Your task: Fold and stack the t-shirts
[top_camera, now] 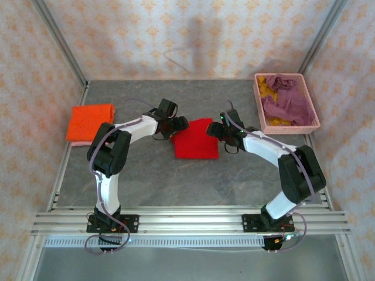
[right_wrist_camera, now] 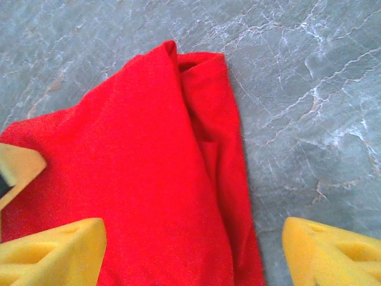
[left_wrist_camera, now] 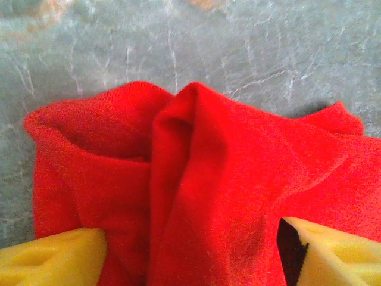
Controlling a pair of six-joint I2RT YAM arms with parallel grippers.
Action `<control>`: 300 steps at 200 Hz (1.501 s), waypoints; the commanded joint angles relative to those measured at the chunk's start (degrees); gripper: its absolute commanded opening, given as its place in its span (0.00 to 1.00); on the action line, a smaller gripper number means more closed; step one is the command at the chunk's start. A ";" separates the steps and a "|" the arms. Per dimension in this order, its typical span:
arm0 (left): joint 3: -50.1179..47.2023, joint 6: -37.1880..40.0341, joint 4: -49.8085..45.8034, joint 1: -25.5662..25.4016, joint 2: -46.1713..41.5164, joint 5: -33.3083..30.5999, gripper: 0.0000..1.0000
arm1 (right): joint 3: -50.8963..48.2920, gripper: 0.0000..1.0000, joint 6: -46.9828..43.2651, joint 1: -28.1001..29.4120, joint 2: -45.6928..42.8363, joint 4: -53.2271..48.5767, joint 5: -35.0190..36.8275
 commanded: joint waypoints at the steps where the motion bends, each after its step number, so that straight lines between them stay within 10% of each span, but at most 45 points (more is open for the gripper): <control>1: 0.96 2.09 -5.16 0.07 -0.17 -5.13 0.78 | 2.67 0.78 -0.67 -1.28 3.31 1.82 -3.04; 177: 7.21 4.17 -8.43 -0.62 6.07 -3.96 0.67 | 15.69 0.61 -5.84 -2.33 21.75 0.05 -10.17; 248: 5.23 0.28 3.02 -0.47 7.29 7.25 0.28 | 14.02 0.43 -3.68 -2.33 21.47 4.66 -14.73; 300: 3.17 -0.16 4.56 1.36 7.82 7.95 0.00 | 13.07 0.07 -2.82 -2.73 21.22 7.53 -16.38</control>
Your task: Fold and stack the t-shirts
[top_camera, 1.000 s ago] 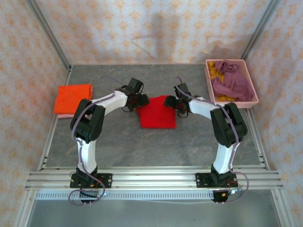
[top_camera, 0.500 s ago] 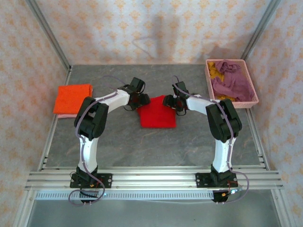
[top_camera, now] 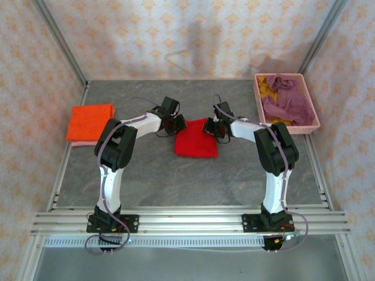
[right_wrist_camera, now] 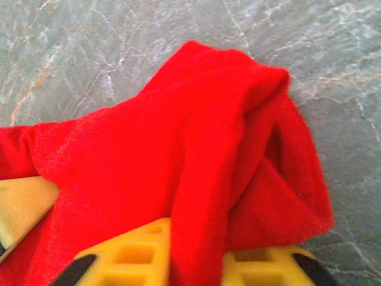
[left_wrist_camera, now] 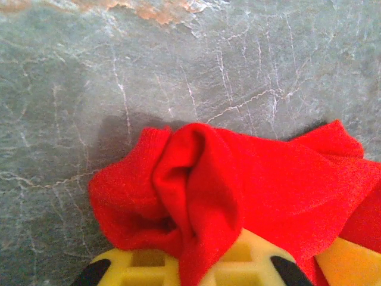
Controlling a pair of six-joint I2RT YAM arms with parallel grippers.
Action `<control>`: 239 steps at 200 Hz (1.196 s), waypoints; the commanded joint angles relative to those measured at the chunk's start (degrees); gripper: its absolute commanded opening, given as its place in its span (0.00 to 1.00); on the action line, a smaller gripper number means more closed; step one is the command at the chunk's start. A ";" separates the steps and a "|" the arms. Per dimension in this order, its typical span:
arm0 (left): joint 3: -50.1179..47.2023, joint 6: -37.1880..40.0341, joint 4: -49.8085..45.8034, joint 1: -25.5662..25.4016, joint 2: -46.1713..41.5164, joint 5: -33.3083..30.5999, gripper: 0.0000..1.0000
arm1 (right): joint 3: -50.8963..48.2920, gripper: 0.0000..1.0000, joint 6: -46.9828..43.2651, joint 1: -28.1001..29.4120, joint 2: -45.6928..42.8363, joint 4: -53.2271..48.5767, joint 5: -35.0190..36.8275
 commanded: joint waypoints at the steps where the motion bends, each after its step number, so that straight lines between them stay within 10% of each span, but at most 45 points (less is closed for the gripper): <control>1: -1.93 -0.23 1.77 0.76 1.22 1.79 0.00 | -1.01 0.06 0.93 -0.13 0.23 3.43 -2.65; 20: -2.35 -0.36 1.26 1.08 0.88 1.06 0.01 | -1.36 0.08 1.30 -0.18 -0.22 3.92 -2.73; 64: -2.64 0.85 -2.50 1.56 -1.59 -2.01 0.48 | -3.48 0.51 1.17 -0.31 -3.80 3.83 1.05; 99: -2.23 2.80 -4.47 1.56 -4.53 -2.95 0.76 | -5.31 0.58 0.75 -0.30 -6.73 3.37 3.58; 184: -1.49 5.97 -11.49 0.96 -6.81 -9.02 0.92 | -5.80 0.58 2.00 -0.31 -6.30 2.50 4.90; 239: -0.11 3.90 -8.08 -0.11 -1.91 -4.39 0.77 | -6.20 0.54 3.64 -0.27 -4.78 4.81 0.87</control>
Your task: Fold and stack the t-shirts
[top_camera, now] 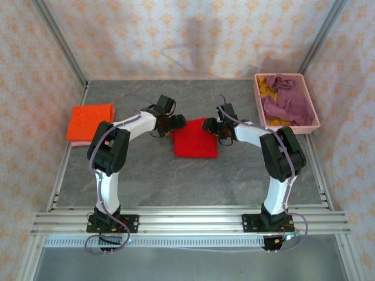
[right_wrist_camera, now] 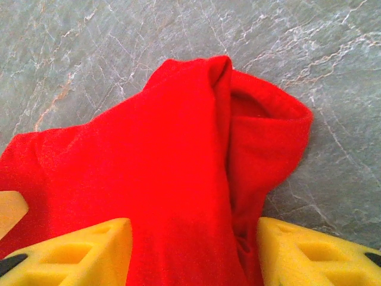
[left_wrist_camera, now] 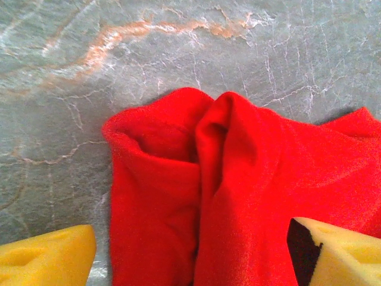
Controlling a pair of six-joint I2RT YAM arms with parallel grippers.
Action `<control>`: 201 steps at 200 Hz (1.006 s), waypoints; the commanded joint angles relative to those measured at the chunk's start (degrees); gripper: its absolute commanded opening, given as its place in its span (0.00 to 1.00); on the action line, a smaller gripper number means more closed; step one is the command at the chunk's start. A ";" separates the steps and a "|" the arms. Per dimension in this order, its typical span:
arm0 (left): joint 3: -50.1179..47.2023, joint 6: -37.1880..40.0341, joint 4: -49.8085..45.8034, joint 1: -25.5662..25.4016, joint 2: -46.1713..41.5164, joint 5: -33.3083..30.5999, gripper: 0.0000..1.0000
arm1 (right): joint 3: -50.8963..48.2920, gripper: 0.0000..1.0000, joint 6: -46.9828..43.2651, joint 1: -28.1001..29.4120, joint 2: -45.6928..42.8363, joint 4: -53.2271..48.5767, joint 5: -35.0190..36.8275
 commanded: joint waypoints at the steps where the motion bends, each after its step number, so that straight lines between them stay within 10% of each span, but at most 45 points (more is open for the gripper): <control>1: 1.27 -0.80 0.73 -0.80 3.56 1.98 0.77 | -0.55 0.54 1.56 -0.05 1.02 1.56 -1.89; 144: -0.94 -3.86 10.77 1.15 7.00 9.80 0.01 | -5.64 0.14 6.52 -0.15 2.22 13.15 -8.90; 163: -1.06 -2.64 8.23 2.06 7.08 7.67 0.10 | -6.66 0.05 8.27 -0.15 2.76 15.84 -9.26; 201: -1.67 -1.13 4.98 2.89 5.58 4.66 0.63 | -7.91 0.00 10.72 0.10 2.60 18.23 -8.85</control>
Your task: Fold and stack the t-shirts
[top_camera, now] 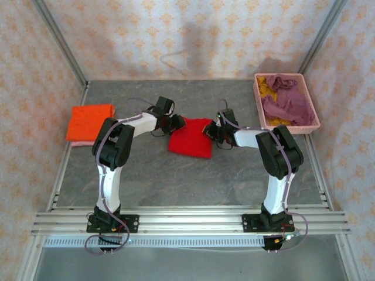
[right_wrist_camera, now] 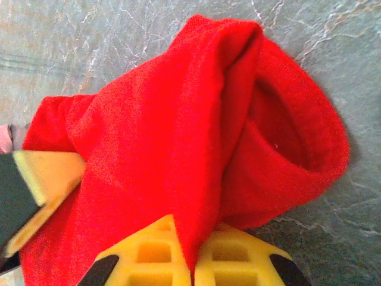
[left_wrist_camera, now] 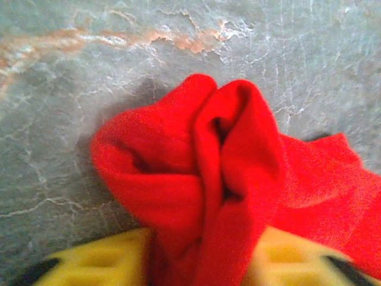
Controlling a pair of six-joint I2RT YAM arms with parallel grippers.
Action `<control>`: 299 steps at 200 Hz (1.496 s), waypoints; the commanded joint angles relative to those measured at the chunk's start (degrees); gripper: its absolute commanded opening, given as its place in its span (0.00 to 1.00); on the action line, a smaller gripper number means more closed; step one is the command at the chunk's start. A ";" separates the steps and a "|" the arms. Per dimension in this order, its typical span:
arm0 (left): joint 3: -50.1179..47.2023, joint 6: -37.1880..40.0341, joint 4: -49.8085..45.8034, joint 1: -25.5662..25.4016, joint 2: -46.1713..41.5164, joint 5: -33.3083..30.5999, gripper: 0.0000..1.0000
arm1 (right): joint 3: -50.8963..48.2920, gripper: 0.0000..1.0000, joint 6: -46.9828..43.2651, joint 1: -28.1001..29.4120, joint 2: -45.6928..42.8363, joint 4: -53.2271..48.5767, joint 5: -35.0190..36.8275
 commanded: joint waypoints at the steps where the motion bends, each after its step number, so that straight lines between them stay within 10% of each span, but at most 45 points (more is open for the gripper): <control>1: -1.58 2.01 -5.76 0.64 0.27 -4.95 0.64 | -1.43 0.00 2.19 0.41 0.37 4.07 -0.84; 75: -0.67 7.60 -16.88 0.65 -6.87 -17.82 1.00 | -2.30 0.00 3.20 1.42 -0.84 4.49 2.88; 196: 6.49 9.65 -23.36 -4.20 -6.55 -23.37 0.35 | -1.15 0.00 2.45 1.79 -0.17 1.89 4.13; 255: 8.54 10.94 -21.02 -6.54 -8.24 -21.88 0.30 | -1.84 0.60 -1.17 1.44 -6.96 -3.81 10.79; 299: 13.03 9.90 -21.18 -6.58 -2.56 -21.35 0.27 | 0.38 0.64 -5.11 1.34 -10.66 -8.91 15.44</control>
